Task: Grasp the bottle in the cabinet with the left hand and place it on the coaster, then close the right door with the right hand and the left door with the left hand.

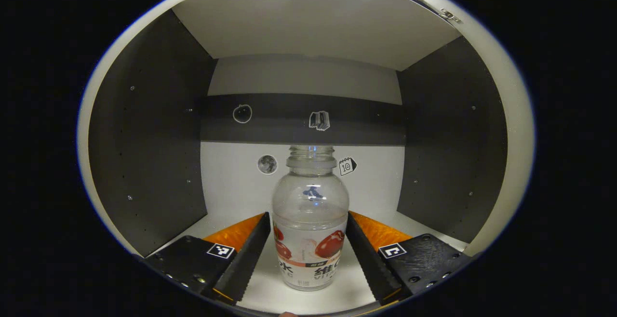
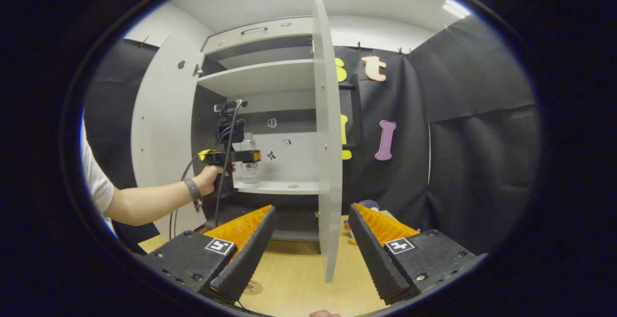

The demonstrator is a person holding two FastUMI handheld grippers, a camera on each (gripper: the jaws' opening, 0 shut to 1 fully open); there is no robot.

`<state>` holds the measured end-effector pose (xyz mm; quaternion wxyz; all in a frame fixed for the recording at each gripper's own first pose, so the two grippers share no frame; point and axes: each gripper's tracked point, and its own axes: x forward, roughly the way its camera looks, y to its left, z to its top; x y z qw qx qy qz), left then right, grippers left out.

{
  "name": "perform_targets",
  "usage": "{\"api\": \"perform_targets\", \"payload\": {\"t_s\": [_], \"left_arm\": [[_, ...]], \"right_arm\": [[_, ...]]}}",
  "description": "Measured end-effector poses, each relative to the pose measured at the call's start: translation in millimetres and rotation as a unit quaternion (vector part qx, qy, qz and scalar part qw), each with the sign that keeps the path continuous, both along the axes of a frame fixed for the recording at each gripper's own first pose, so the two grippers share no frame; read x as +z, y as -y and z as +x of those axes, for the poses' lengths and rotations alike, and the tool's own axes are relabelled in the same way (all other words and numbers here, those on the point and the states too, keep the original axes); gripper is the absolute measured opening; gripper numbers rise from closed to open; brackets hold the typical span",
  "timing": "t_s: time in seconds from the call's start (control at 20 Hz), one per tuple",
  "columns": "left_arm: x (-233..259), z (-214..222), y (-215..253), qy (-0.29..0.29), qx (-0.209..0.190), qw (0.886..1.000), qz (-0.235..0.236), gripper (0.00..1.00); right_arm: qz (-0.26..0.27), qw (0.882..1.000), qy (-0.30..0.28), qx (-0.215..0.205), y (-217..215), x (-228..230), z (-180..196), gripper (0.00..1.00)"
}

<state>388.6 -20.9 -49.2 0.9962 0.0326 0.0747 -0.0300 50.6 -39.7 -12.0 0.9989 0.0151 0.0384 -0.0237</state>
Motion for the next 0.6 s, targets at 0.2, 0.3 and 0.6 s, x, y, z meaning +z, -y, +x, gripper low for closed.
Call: {"api": "perform_targets", "payload": {"t_s": [0.2,0.3,0.6], "left_arm": [[10.9,-11.2,-3.1,0.006,0.004,1.000,-0.002,0.76],[26.8,-28.2,-3.4,0.016,-0.005,1.000,-0.011,0.74],[73.5,-102.4,-4.6,0.045,-0.036,0.998,-0.020,0.74]], "right_arm": [[0.000,1.000,0.001,0.006,0.0,0.4,1.6,0.99],[0.001,1.000,0.004,0.013,-4.1,3.4,1.8,0.99],[0.006,0.999,0.014,0.041,-17.6,11.0,-2.1,0.99]]}}
